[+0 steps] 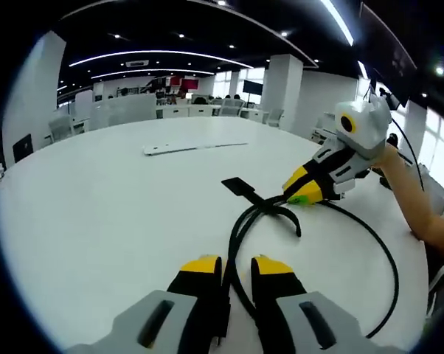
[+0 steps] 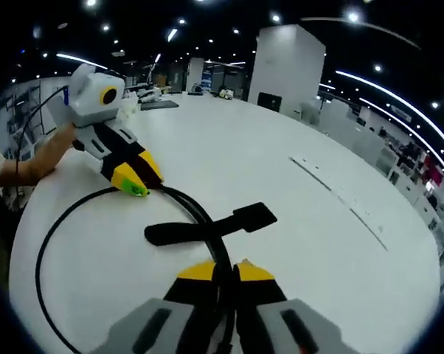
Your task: Find the charging cable on the desk, coil it up and secure with Velcro.
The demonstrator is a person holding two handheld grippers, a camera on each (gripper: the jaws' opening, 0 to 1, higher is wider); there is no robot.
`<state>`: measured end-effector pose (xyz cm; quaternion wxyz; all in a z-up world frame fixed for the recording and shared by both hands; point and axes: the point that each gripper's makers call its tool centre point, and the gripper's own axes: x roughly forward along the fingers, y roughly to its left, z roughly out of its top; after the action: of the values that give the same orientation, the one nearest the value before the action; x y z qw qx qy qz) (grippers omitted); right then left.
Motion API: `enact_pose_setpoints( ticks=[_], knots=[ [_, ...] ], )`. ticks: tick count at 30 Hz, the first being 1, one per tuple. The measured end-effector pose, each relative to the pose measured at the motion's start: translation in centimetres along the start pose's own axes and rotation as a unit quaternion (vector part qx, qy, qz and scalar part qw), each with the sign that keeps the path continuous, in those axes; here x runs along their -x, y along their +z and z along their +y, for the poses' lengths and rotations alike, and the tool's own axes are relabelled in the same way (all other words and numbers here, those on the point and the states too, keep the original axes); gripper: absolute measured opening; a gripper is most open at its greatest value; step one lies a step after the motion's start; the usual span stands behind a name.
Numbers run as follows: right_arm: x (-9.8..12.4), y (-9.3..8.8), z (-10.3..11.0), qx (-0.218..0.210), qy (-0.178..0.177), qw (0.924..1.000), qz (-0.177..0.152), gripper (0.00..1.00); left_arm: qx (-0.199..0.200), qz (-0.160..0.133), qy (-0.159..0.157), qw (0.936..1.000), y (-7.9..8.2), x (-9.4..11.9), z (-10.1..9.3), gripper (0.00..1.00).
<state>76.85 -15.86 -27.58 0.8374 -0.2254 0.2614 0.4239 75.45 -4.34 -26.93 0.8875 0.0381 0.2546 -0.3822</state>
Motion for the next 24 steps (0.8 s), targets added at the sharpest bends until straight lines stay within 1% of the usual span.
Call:
enact_pose_setpoints(
  ticks=[2, 5, 6, 7, 8, 10, 11, 12, 13, 14, 15, 17, 18, 21, 24],
  knots=[
    [0.0, 0.0, 0.0, 0.002, -0.001, 1.0000, 0.001, 0.10, -0.015, -0.001, 0.001, 0.9999, 0.2, -0.4, 0.0, 0.17],
    [0.0, 0.0, -0.1, 0.006, 0.000, 1.0000, 0.002, 0.10, -0.027, 0.002, 0.002, 0.9996, 0.4, -0.4, -0.1, 0.17],
    [0.0, 0.0, -0.1, 0.005, 0.000, 1.0000, 0.001, 0.10, -0.034, -0.002, 0.000, 0.9994, 0.7, -0.2, -0.1, 0.17],
    [0.0, 0.0, -0.1, 0.004, 0.000, 1.0000, 0.001, 0.10, -0.048, -0.012, -0.005, 0.9988, 1.4, -0.3, -0.2, 0.18],
    [0.0, 0.0, -0.1, 0.003, 0.001, 1.0000, 0.001, 0.10, -0.047, -0.014, -0.008, 0.9988, 1.7, -0.3, -0.3, 0.18],
    [0.0, 0.0, -0.1, 0.003, 0.001, 1.0000, 0.000, 0.10, -0.043, -0.020, -0.023, 0.9986, 2.5, -0.6, -0.6, 0.20],
    [0.0, 0.1, -0.1, 0.003, 0.001, 1.0000, 0.000, 0.10, -0.029, -0.023, -0.046, 0.9983, 3.0, -1.0, -1.4, 0.20],
    [0.0, 0.1, -0.1, 0.003, 0.001, 1.0000, 0.000, 0.10, -0.026, -0.020, -0.056, 0.9979, 3.1, -1.1, -1.6, 0.20],
    [0.0, 0.1, -0.1, 0.003, 0.001, 1.0000, 0.000, 0.10, -0.033, -0.018, -0.066, 0.9971, 3.3, -1.6, -1.9, 0.20],
    [0.0, 0.1, -0.1, 0.003, 0.001, 1.0000, 0.000, 0.10, -0.037, -0.021, -0.064, 0.9971, 3.6, -2.0, -1.8, 0.20],
    [0.0, 0.1, -0.2, 0.002, 0.002, 1.0000, 0.000, 0.10, -0.054, -0.024, -0.067, 0.9960, 3.8, -2.4, -1.9, 0.20],
    [0.0, 0.1, -0.2, 0.000, 0.003, 1.0000, -0.002, 0.10, -0.059, -0.024, -0.070, 0.9955, 3.6, -2.8, -2.1, 0.19],
    [0.0, 0.1, -0.2, -0.001, 0.004, 1.0000, -0.002, 0.10, -0.069, -0.019, -0.077, 0.9944, 3.2, -3.0, -2.3, 0.19],
    [0.0, 0.1, -0.3, 0.000, 0.004, 1.0000, -0.001, 0.10, -0.076, -0.006, -0.083, 0.9936, 2.6, -3.7, -2.5, 0.19],
    [0.0, 0.1, -0.4, 0.001, 0.004, 1.0000, -0.001, 0.10, -0.082, -0.002, -0.084, 0.9931, 2.4, -4.3, -2.5, 0.19]
  ],
)
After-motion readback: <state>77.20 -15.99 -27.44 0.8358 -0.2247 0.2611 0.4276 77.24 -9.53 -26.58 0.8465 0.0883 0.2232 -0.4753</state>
